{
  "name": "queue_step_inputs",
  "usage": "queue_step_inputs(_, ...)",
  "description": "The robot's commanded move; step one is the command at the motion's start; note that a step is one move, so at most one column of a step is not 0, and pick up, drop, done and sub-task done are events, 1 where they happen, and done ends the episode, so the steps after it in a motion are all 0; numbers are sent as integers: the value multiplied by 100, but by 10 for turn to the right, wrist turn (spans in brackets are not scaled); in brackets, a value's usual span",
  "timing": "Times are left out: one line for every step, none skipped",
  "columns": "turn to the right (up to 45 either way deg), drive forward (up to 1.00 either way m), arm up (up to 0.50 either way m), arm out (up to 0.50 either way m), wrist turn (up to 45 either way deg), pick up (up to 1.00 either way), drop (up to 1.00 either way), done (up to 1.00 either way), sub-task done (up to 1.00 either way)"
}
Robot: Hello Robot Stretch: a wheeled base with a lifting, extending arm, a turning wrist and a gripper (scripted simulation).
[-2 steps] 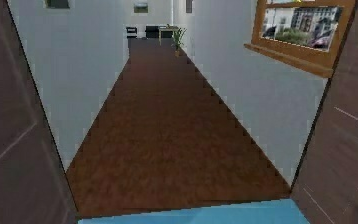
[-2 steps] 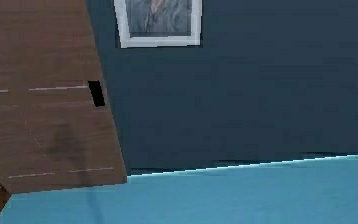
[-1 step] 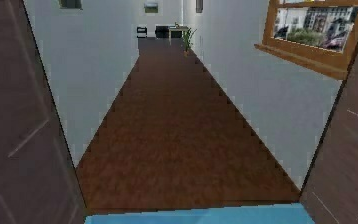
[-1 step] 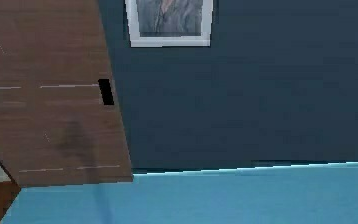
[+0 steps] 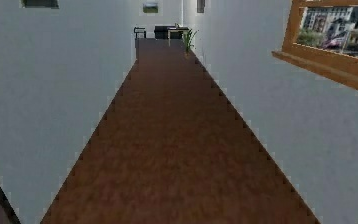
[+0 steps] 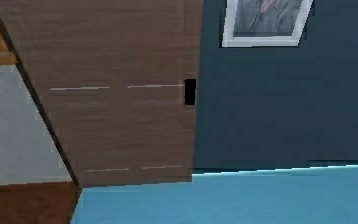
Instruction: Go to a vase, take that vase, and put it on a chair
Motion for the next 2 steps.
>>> queue_step_inputs(-30,0,0,0,0,0,0,0,0)
queue_step_inputs(0,100,0,0,0,0,0,0,0)
